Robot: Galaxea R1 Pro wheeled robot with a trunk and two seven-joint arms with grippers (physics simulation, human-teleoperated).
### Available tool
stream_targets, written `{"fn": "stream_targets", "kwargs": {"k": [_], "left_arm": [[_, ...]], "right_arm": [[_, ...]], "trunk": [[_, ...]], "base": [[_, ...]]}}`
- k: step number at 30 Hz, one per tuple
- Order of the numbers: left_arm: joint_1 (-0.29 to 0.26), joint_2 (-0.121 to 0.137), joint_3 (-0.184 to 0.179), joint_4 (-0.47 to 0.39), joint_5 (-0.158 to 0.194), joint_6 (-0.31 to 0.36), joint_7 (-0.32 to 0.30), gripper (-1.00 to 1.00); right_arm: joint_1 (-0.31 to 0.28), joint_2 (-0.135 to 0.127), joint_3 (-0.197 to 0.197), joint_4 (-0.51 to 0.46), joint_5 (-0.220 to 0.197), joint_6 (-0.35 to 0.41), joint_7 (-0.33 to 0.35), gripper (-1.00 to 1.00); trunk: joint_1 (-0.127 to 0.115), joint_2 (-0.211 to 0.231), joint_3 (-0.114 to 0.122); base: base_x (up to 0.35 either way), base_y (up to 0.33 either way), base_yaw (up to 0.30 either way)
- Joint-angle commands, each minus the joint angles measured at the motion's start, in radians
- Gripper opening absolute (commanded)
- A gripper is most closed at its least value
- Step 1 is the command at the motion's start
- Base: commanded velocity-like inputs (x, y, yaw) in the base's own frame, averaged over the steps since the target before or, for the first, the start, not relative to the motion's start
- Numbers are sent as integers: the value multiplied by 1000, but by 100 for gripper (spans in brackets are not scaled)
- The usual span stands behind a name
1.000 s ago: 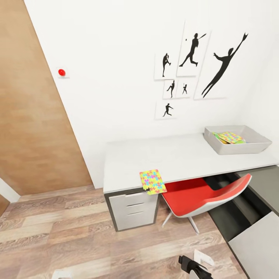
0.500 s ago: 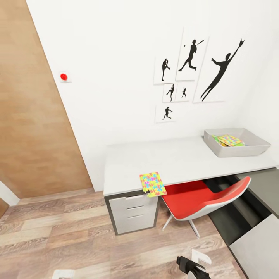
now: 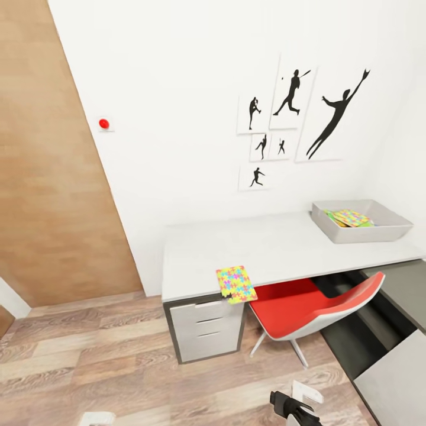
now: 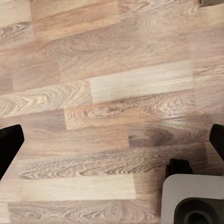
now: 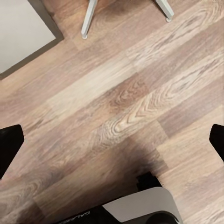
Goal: Put all the toys in the child's room - the three board games (two on the bed and one on the table), the two jigsaw puzzles on the table, and the tennis ball on the table - inside the toy box on the table in the child's room.
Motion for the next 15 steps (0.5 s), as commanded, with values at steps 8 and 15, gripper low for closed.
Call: {"fn": "stream_targets", "kwargs": {"k": [8, 15], "left_arm": [[-1, 0, -5, 1, 4, -3, 3, 100], [0, 0, -5, 1, 4, -3, 3, 100]], "right_arm": [[-1, -3, 8, -2, -6, 5, -9, 100], [-1, -2, 8, -2, -7, 6, -9, 100]], "trunk": [[0, -2, 11], [0, -2, 17]], "base": [[-59, 182, 0], [-9, 35, 0]]}}
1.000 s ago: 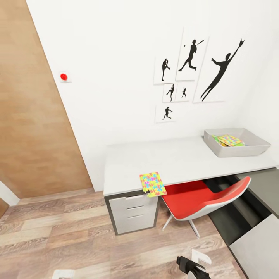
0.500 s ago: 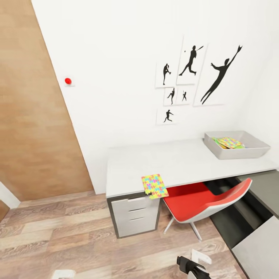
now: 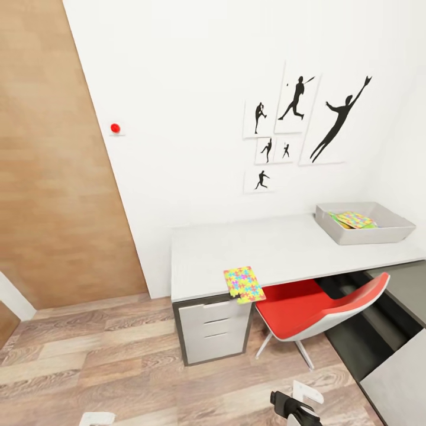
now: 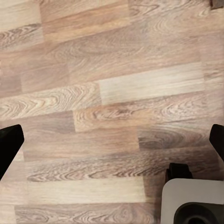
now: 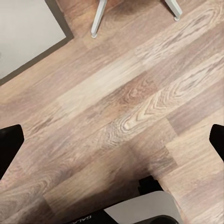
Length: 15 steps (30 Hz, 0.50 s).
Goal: Put all the toys in the child's room - the three board games (two on the bed and one on the table), the two jigsaw puzzles on the table, and the tennis ball on the table - inside the toy box on the table in the child's room.
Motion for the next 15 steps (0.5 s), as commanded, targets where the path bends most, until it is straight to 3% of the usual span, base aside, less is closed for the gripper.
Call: {"fn": "stream_targets", "kwargs": {"k": [1, 15], "left_arm": [[-1, 0, -5, 1, 4, -3, 3, 100], [0, 0, -6, 1, 2, -3, 3, 100]], "right_arm": [[-1, -1, 8, -3, -6, 5, -9, 100], [-1, 3, 6, -5, -9, 5, -9, 100]], "trunk": [[1, -2, -2], [1, -2, -1]], "base": [[-3, 11, 0], [-1, 2, 0]]}}
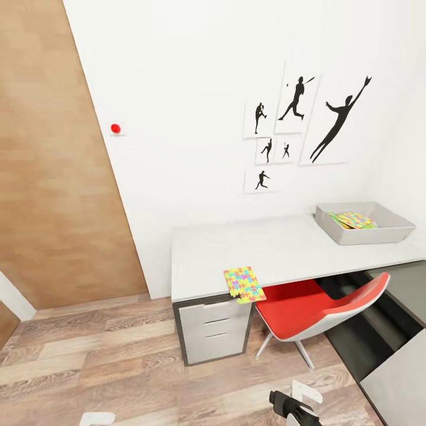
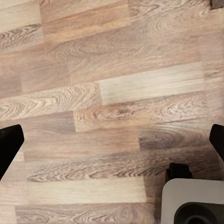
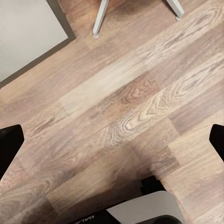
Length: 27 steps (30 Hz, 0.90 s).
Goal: Put all the toys in the child's room - the three board games (two on the bed and one on the table), the two jigsaw puzzles on the table, and the tennis ball on the table - inside the toy box on the table in the child's room.
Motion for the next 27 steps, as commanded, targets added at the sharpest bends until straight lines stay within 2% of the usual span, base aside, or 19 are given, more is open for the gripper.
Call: {"fn": "stream_targets", "kwargs": {"k": [1, 10, 21, 27], "left_arm": [[-1, 0, -5, 1, 4, -3, 3, 100], [-1, 0, -5, 1, 3, -3, 3, 100], [-1, 0, -6, 1, 3, -3, 3, 100], [-1, 0, -6, 1, 3, -3, 3, 100]], "right_arm": [[-1, -1, 7, -2, -7, 5, -9, 100], [-1, -1, 1, -2, -18, 6, -9, 100], [-1, -2, -1, -2, -20, 6, -8, 100], [-1, -2, 0, -2, -20, 6, -8, 100]], "trunk": [[1, -2, -2], [1, -2, -1], [1, -2, 4], [1, -2, 7]], "base": [[0, 0, 0], [0, 0, -55], [-8, 0, -240], [-189, 0, -267]]}}
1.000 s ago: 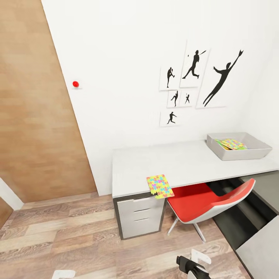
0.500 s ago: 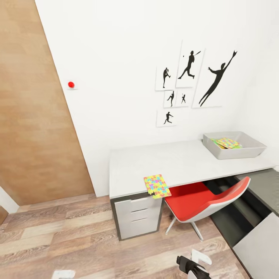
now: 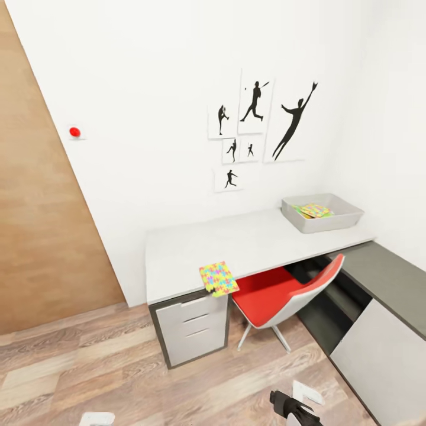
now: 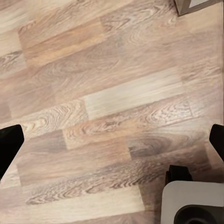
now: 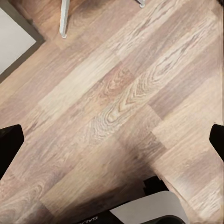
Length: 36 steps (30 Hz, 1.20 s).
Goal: Put all the toys in the child's room - the three board games (two on the bed and one on the table), the two jigsaw puzzles on the table, and the tennis ball on the table - inside the toy box on the table in the child's room.
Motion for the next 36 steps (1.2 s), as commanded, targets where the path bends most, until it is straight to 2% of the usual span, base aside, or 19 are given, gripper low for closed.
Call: {"fn": "stream_targets", "kwargs": {"k": [1, 25, 36], "left_arm": [[0, 0, -5, 0, 4, -3, 3, 100], [0, 0, -5, 0, 4, -3, -7, 100], [0, 0, -5, 0, 4, -3, -7, 100]], "right_arm": [[-1, 0, 8, -2, -6, 4, -9, 100], [-1, -2, 8, -2, -6, 4, -9, 100], [-1, -2, 10, -2, -5, 3, -9, 100]], "trunk": [[0, -2, -2], [0, -2, 11], [0, -2, 16]], "base": [[-114, 0, -270], [-14, 0, -275], [131, -7, -276]]}}
